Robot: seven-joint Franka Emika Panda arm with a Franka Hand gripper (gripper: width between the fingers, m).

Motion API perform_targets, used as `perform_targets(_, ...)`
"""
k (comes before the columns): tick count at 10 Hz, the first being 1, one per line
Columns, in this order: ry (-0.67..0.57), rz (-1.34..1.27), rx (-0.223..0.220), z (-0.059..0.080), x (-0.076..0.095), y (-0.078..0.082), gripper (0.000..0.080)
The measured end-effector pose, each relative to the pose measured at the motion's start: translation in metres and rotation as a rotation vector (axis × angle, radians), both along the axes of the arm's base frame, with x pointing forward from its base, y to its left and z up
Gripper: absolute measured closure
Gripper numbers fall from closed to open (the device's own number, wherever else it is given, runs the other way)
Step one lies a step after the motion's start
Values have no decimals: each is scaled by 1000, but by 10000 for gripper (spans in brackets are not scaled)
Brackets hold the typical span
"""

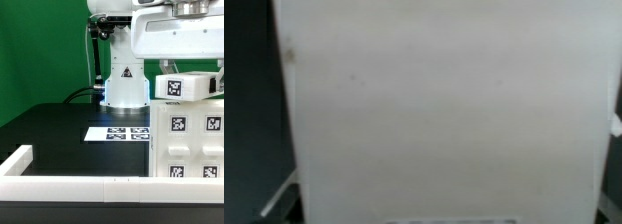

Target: Assemble cabinet

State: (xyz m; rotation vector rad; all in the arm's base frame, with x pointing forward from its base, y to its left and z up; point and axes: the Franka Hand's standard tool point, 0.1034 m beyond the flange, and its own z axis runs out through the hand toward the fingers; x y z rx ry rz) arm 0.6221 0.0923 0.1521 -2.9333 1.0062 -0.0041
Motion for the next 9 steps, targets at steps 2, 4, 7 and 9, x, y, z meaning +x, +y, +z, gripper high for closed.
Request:
perform_targets(2,12,-191,15,0,-1,2,265)
perform_targets(4,22,-397,28,-1,-2,2,265)
perform_targets(7,30,-807,105,-1,1,6,265)
perform_targets(9,35,-947,112,-1,2,10,265)
